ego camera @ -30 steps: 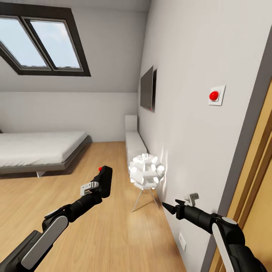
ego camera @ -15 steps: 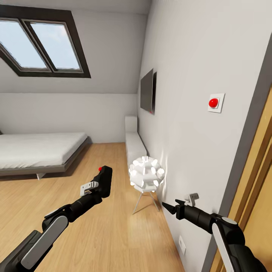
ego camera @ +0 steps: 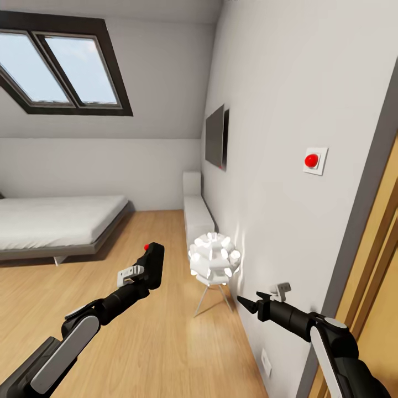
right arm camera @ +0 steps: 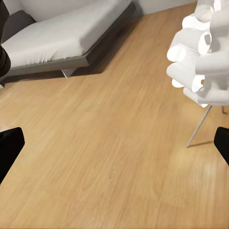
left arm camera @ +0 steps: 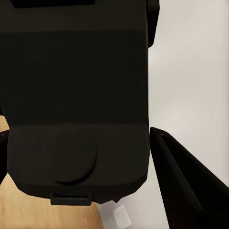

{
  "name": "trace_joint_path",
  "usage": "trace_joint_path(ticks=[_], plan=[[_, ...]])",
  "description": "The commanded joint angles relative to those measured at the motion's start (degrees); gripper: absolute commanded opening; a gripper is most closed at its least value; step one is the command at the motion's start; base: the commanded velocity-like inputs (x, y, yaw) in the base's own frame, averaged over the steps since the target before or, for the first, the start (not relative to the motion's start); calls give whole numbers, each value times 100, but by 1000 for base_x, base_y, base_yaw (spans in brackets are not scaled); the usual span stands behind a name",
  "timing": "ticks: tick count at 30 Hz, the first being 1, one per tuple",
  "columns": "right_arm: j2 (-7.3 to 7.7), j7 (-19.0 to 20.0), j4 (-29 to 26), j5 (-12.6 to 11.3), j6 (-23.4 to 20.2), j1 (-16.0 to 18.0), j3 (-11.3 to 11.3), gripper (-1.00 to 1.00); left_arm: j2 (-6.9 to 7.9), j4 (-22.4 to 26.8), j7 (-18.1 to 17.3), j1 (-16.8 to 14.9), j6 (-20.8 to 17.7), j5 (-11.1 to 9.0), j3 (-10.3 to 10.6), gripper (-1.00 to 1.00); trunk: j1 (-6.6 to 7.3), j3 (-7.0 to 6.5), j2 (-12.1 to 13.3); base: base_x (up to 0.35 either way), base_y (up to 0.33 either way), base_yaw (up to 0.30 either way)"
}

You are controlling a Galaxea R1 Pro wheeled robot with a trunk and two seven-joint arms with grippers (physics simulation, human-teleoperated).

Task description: Attach the digital camera to the camera tripod in the bedroom.

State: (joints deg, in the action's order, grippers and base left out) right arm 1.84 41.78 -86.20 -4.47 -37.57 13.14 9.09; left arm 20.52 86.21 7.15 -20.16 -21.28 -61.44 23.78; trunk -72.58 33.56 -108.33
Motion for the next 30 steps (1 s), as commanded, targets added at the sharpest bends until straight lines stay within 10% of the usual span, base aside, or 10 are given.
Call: trace_joint_path(ticks=[1,30], plan=[[0,-1,-2,-45,-49,4,5,100,5,10,41,-6,-9,-53,11,-100,23,-12,38,0,0,0],[0,4,-2,-40,-49,4,5,100,5,10,46,-6,-8,-44,9,-100,660,-532,1201,0,0,0]])
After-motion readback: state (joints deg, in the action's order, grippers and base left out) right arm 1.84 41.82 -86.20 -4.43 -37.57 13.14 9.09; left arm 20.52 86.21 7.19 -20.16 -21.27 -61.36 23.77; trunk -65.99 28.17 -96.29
